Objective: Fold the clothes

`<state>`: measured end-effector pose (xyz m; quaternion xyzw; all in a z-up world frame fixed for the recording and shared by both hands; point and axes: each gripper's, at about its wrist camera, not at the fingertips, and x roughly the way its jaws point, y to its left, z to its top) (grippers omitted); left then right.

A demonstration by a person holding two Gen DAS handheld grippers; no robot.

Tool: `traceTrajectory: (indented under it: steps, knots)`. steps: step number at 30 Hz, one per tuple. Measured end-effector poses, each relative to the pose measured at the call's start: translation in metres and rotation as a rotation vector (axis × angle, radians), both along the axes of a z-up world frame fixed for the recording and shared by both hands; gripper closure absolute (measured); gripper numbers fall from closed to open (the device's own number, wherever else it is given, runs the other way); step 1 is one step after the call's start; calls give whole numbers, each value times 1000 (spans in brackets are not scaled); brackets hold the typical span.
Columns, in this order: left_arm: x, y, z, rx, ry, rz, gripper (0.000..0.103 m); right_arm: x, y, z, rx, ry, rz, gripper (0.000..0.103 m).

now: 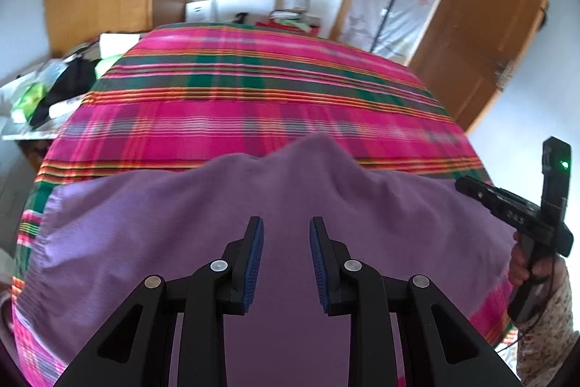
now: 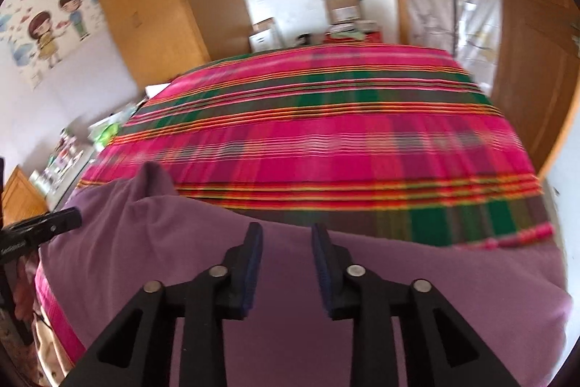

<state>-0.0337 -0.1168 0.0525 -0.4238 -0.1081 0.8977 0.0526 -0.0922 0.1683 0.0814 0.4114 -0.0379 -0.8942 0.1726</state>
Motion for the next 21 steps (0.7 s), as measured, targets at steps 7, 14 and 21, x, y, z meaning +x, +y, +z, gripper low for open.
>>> traceTrajectory:
  steps: [7, 14, 21]
  knots:
    - [-35, -12, -12, -17, -34, 16, 76, -33, -30, -10, 1, -13, 100, 67]
    - [-58, -27, -28, -7, -82, 45, 76, -38, -42, -18, 23, -29, 198, 68]
    - [-79, -37, -40, 1, -108, 55, 76, -34, -40, -23, 17, -56, 253, 98]
